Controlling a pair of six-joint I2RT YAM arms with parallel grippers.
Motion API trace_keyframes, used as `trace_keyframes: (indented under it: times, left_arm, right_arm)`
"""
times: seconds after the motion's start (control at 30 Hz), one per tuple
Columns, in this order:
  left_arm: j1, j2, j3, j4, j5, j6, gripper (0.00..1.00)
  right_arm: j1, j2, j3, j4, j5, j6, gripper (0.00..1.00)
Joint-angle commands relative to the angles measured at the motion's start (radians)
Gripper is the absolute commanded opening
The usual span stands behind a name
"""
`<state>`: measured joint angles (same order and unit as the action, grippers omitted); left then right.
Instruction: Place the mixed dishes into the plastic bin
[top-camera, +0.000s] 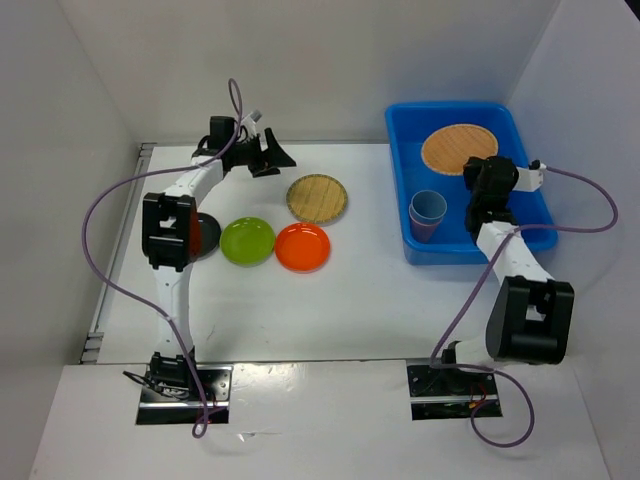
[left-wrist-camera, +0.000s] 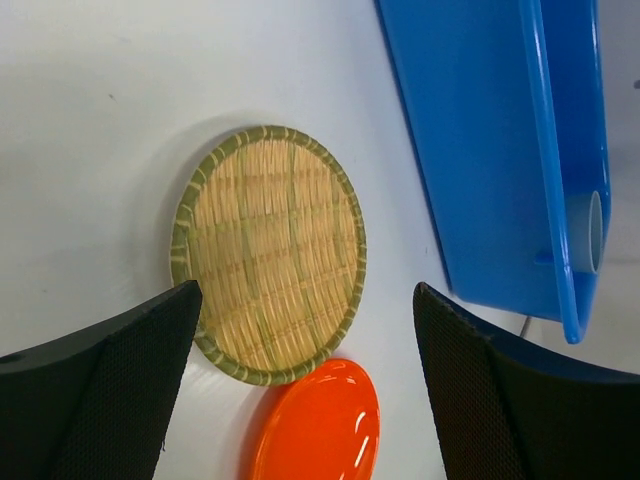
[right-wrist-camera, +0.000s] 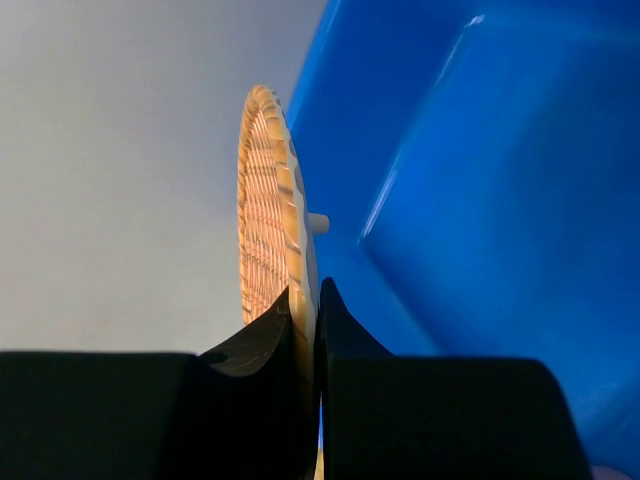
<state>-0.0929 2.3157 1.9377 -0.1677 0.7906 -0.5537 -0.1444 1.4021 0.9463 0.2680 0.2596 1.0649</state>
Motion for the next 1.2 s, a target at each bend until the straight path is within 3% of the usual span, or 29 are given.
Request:
trace_keyframes:
  times: [0.0,0.4,0.67,1.17]
  left_arm:
    - [0.005,0.045,0.064,-0.006,-0.019,0.026,0.92]
    - [0.005,0.145,0.155,-0.076,-0.016,0.092,0.92]
    - [0.005,0.225,0.227,-0.150,0.004,0.150,0.92]
    - [-0.033,0.292,0.280,-0.243,-0.039,0.215,0.92]
  right_arm:
    - [0.003,0.055,0.051,0.192,0.157,0.110,0.00]
    - [-0.007,0.320,0.121,0.289,0.179,0.191,0.00]
    - [-0.040,0.477,0.253,0.301,0.132,0.179,0.00]
    - [-0.050,0.692,0.433,0.195,0.086,0.181,0.00]
